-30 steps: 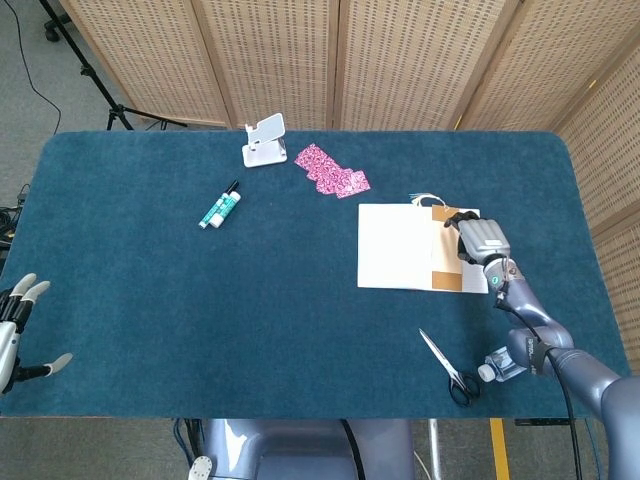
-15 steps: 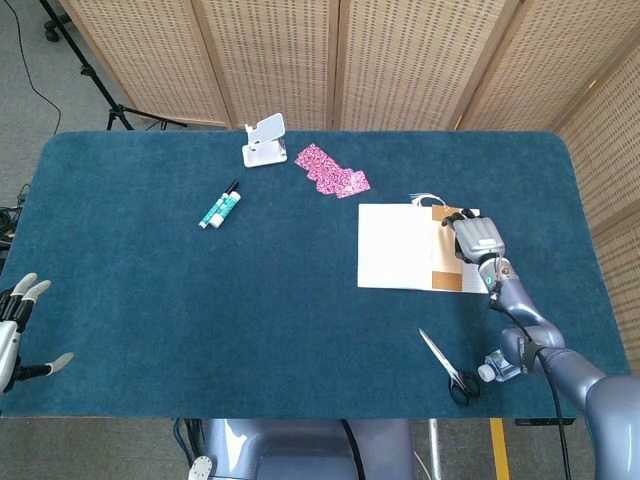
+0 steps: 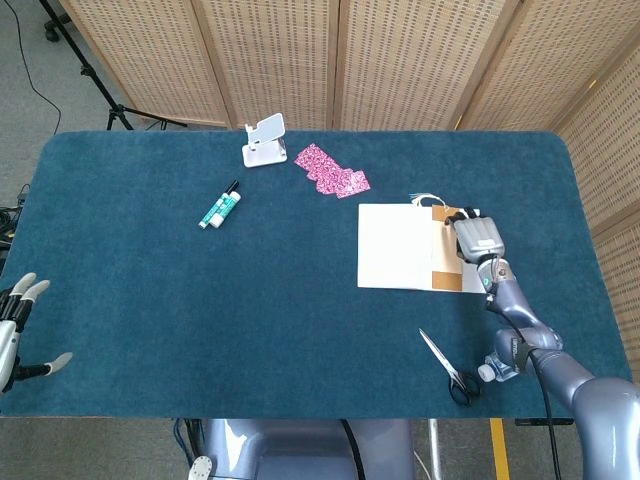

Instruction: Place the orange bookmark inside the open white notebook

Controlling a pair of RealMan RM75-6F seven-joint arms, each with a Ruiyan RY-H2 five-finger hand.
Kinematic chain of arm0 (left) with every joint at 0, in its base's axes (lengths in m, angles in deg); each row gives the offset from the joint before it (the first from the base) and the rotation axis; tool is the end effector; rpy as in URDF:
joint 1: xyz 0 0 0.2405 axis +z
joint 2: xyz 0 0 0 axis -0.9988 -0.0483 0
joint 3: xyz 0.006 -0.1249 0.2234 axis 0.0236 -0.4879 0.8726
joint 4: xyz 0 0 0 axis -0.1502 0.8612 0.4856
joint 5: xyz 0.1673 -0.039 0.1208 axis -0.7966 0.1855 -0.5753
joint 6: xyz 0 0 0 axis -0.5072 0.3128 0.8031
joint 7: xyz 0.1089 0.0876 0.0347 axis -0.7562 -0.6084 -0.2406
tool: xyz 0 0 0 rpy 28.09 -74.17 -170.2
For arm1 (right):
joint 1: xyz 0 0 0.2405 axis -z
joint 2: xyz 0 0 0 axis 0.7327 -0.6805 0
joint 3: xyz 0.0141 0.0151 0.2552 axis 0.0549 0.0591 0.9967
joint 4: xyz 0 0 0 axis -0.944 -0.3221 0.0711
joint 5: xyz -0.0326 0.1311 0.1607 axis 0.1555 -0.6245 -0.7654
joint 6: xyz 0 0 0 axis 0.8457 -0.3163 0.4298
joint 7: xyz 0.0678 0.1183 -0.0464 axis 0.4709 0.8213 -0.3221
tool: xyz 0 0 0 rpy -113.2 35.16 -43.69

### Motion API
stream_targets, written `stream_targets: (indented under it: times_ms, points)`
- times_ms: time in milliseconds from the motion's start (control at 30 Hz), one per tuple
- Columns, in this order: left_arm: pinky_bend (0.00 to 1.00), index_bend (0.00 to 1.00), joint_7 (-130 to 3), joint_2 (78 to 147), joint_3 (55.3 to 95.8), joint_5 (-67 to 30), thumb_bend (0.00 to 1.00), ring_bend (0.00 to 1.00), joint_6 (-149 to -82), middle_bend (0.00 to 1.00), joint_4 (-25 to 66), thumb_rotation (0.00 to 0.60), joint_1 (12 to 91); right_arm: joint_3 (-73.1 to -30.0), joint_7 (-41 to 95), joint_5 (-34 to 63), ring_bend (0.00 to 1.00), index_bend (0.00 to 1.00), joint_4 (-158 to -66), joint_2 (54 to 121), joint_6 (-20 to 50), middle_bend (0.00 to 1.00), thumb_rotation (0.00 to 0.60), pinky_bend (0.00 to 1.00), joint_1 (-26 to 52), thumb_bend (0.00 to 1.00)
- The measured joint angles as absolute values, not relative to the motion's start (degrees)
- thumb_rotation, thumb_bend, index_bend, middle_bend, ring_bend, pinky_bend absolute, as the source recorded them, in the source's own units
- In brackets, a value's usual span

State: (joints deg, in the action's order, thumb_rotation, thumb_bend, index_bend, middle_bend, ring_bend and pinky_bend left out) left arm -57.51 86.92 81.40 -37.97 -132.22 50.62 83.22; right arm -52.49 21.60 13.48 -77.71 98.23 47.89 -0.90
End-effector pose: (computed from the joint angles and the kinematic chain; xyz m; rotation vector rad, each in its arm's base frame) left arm -0.3009 0.1713 0.1711 -1.2782 -1.1422 -0.9355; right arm -0.2787 -0.4514 0.0328 1.6867 -0.9662 0.4759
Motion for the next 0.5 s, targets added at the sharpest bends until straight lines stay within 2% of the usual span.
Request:
stream_targets:
  times_ms: [500]
  points:
    - [0.0, 0.0, -57.5, 86.9, 81.4, -37.9, 0.0, 0.0, -132.0, 0.0, 50.6, 0.6, 83.1, -52.3, 19.7, 14.1, 0.08, 0.22, -75.6, 100.1, 49.2, 0.19, 0.6, 0.23, -1.1, 1.0]
